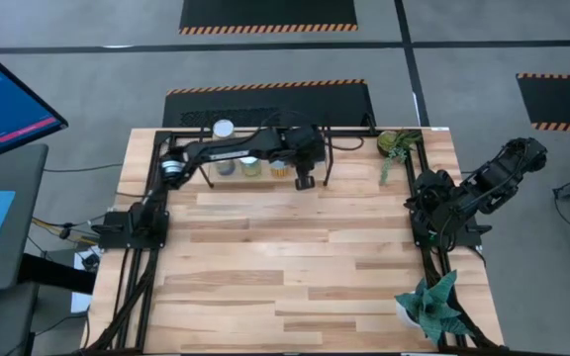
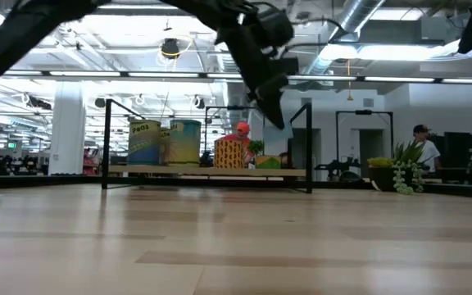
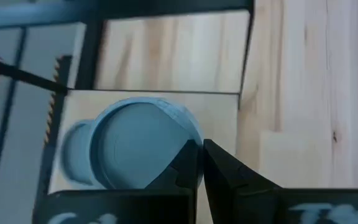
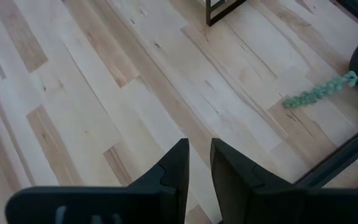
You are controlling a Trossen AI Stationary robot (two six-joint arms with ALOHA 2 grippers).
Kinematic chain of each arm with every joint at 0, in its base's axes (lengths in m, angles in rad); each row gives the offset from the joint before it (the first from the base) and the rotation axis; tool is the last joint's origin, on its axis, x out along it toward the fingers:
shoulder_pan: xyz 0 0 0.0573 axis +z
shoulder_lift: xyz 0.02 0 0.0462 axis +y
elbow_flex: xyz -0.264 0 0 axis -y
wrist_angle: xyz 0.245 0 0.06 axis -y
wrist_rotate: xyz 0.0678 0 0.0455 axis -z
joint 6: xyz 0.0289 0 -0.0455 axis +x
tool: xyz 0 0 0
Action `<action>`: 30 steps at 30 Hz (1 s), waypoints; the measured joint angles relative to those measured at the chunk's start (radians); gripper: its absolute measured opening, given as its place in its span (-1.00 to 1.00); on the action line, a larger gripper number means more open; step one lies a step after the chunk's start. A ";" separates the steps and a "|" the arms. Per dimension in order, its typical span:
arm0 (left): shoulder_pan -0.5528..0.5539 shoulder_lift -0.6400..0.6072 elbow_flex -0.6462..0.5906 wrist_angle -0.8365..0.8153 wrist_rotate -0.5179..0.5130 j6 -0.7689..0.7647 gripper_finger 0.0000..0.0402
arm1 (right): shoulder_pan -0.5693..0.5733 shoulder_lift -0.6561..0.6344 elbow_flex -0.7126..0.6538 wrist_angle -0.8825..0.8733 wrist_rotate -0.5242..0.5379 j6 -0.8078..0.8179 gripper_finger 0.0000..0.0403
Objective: Pick and place cans onto a shelf
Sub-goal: Put the canned salmon on the shelf
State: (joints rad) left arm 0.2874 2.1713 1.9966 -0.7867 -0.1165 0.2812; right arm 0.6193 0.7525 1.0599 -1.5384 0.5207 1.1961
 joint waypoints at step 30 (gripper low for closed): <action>-0.008 0.171 0.175 -0.231 0.012 0.011 -0.99 | 0.000 0.000 0.000 0.000 -0.001 -0.018 -0.54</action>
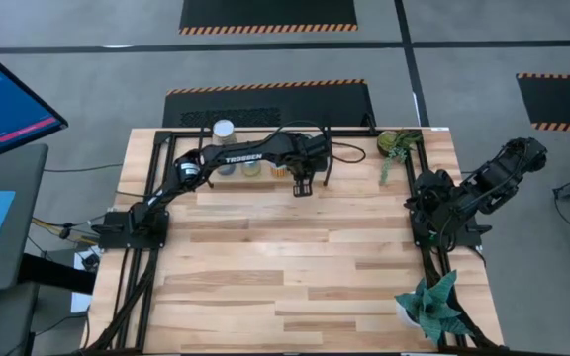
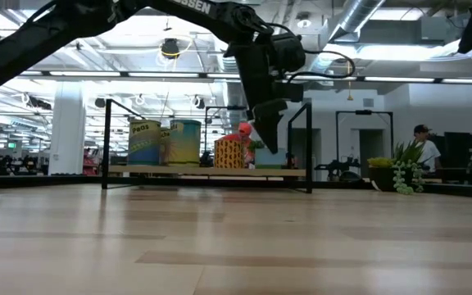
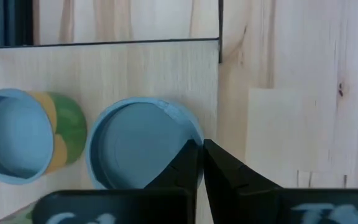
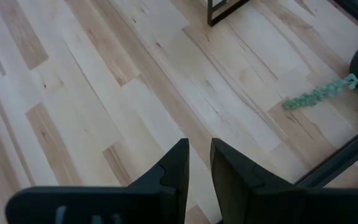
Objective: Pick and place cans onto a shelf
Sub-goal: Put the canned salmon on the shelf, then return to Home Position
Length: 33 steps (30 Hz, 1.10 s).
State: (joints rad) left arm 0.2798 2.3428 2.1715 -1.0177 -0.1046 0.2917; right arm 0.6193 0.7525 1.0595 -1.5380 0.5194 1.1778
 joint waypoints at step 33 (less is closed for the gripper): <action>-0.122 -0.154 0.159 -0.381 -0.046 -0.328 -0.49 | 0.001 0.000 0.000 0.020 -0.100 0.036 -0.54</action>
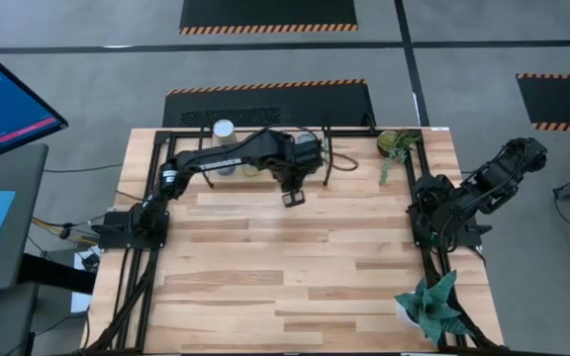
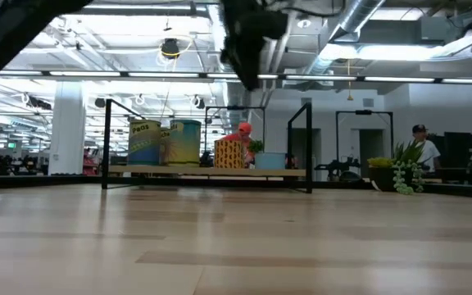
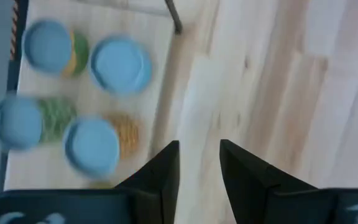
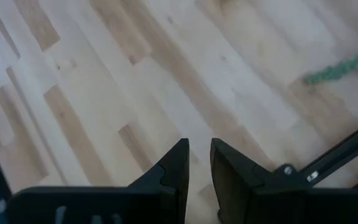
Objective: Pick and place cans onto a shelf
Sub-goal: Return to Home Position
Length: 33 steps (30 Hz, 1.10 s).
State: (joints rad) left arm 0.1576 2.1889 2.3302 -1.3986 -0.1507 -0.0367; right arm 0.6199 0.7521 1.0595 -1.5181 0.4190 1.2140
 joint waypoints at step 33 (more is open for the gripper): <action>-0.339 -0.899 -1.043 0.320 0.050 -0.297 -0.49 | 0.108 0.085 0.000 0.595 0.240 -0.477 -0.54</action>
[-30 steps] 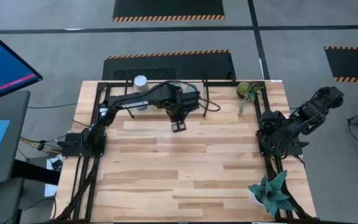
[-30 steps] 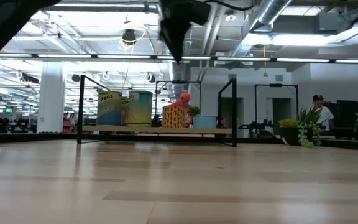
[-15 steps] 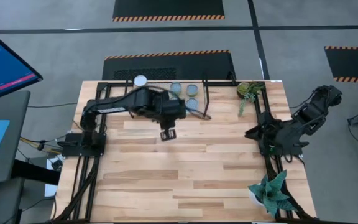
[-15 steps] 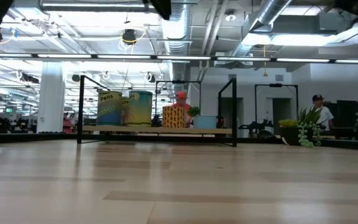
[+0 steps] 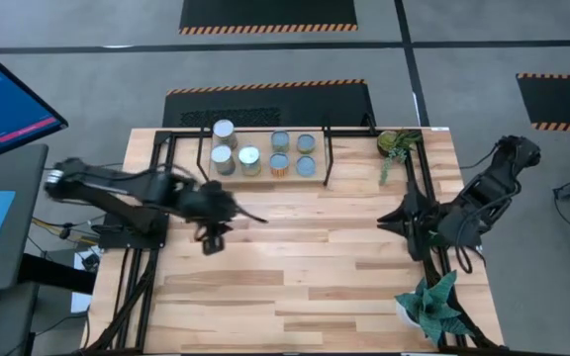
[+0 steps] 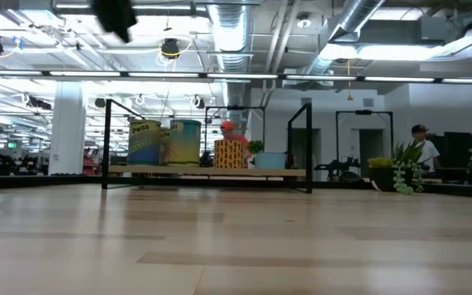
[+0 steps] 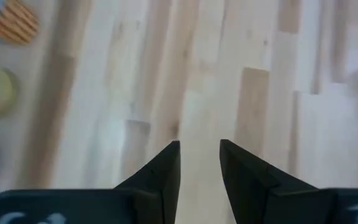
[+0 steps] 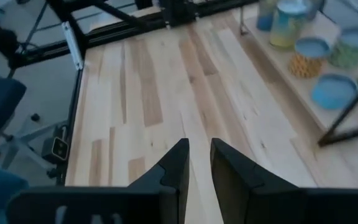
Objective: Pick and place cans onto a shelf
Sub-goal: Return to Home Position
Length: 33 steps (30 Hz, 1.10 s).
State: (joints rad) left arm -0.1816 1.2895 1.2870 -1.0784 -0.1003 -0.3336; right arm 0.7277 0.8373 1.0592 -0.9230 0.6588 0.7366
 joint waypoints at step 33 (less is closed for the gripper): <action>0.154 -0.809 -0.998 1.082 0.171 0.087 -0.49 | -0.224 -0.728 -0.954 1.084 -0.282 -0.686 -0.54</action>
State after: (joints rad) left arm -0.0280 0.4804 0.2886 0.0037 0.0705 -0.2470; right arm 0.5035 0.1096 0.1055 0.1607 0.3766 0.0510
